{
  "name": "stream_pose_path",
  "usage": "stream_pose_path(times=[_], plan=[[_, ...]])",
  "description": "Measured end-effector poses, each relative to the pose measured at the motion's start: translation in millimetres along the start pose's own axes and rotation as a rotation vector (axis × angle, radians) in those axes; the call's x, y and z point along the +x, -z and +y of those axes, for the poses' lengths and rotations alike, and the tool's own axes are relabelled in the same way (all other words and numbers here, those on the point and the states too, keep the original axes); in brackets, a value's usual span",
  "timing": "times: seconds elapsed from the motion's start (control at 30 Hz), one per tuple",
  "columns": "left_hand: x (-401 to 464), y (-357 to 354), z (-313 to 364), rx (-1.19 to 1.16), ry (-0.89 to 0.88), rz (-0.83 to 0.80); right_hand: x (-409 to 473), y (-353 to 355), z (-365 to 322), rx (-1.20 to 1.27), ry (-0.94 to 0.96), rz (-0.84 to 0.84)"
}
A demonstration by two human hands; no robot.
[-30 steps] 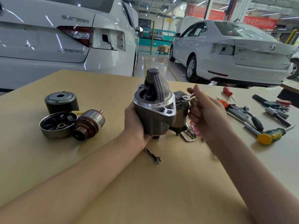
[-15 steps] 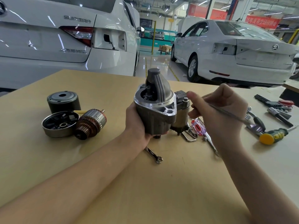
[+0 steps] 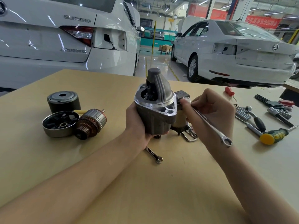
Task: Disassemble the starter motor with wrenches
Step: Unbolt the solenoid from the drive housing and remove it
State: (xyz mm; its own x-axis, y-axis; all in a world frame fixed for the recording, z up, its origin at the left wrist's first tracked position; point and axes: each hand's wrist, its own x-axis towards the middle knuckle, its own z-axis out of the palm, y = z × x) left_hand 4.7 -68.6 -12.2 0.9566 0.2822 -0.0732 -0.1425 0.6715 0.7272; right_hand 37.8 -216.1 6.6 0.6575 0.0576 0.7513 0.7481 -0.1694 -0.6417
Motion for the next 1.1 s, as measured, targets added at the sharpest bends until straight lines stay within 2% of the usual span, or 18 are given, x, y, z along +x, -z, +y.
stream_pose_path(times=[0.13, 0.23, 0.3, 0.5, 0.77, 0.87, 1.0, 1.1], plan=[[0.0, -0.7, 0.4, 0.0, 0.007, 0.018, 3.8, 2.1, -1.9, 0.087, -0.096, -0.019], [-1.1, -1.9, 1.8, 0.018, 0.027, 0.029, 11.3, 7.4, -1.8, 0.482, -0.394, -0.141], [-1.1, -2.5, 2.1, 0.026, 0.027, 0.022, 14.3, 10.1, 1.2, 0.683, -0.528, -0.19], [2.6, 0.7, 1.4, 0.03, 0.012, 0.018, 17.8, 4.4, 5.5, 0.863, -0.719, -0.139], [3.5, 1.3, -0.4, 0.031, 0.015, 0.002, 20.2, 9.0, 7.4, 0.692, -0.657, -0.176], [3.8, 0.9, -0.2, 0.026, 0.012, 0.004, 21.3, 7.2, 10.1, 0.687, -0.69, -0.221], [3.7, -0.4, -0.8, 0.01, 0.004, 0.0, 22.1, 4.8, 12.5, 0.77, -0.765, -0.234], [3.5, -0.3, -0.2, 0.004, 0.009, 0.01, 25.5, 7.9, 11.6, 0.952, -0.751, -0.119]])
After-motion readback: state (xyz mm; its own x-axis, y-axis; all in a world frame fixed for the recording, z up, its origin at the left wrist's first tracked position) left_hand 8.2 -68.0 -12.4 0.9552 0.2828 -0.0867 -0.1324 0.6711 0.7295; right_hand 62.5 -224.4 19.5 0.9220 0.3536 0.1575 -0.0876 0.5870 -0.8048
